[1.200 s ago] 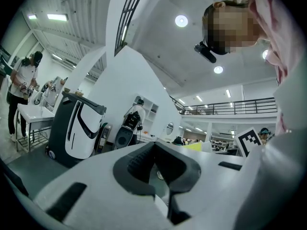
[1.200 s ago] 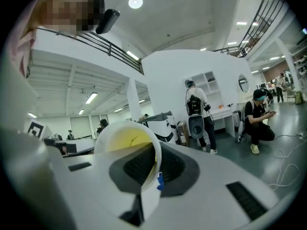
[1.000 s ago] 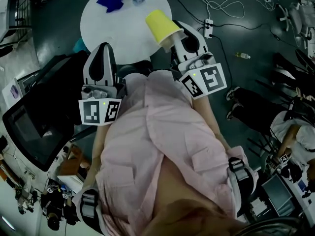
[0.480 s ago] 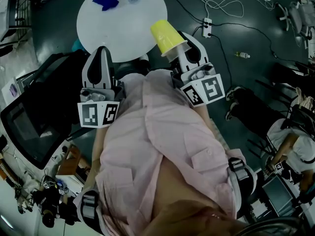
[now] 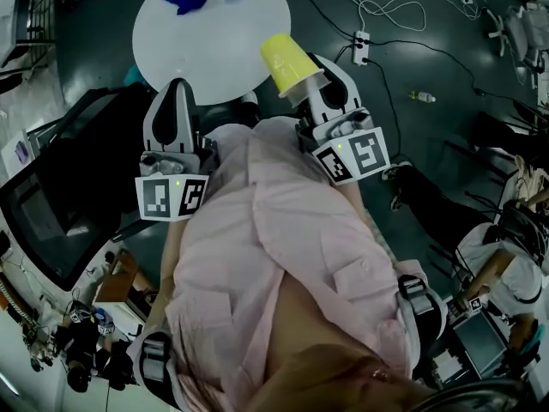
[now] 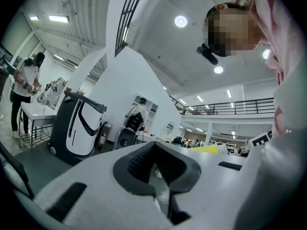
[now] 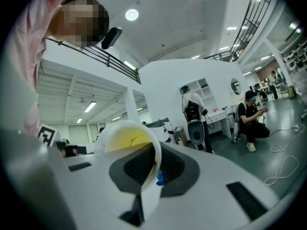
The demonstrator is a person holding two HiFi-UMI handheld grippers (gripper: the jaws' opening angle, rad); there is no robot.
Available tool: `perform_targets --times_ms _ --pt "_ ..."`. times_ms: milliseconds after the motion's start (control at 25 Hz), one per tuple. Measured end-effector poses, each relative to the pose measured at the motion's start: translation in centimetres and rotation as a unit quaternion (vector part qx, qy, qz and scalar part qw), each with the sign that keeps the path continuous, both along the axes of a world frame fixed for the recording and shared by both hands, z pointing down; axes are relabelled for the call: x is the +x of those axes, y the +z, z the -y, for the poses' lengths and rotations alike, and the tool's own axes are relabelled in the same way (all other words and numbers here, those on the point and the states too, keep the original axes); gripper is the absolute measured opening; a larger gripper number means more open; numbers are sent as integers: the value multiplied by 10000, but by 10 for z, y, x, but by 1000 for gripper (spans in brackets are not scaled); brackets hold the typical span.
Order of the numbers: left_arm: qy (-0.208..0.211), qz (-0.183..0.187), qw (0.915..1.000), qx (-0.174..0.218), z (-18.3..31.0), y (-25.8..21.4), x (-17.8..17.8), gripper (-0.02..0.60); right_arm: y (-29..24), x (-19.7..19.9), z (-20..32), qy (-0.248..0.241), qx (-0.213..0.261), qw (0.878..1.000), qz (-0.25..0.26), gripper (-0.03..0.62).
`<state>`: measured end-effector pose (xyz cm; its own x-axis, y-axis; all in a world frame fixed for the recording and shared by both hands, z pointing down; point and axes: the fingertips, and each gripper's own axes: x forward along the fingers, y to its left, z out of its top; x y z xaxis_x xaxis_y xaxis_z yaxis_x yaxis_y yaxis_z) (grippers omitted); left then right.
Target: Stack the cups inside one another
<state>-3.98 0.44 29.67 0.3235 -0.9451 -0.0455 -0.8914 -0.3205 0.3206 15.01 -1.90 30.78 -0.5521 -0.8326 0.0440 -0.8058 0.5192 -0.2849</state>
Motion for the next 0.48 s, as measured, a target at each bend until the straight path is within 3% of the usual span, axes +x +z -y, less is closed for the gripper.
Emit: perform_targets --times_ms 480 --pt "-18 15 10000 -59 -1 3 0 15 3 -5 -2 -89 -33 9999 -41 37"
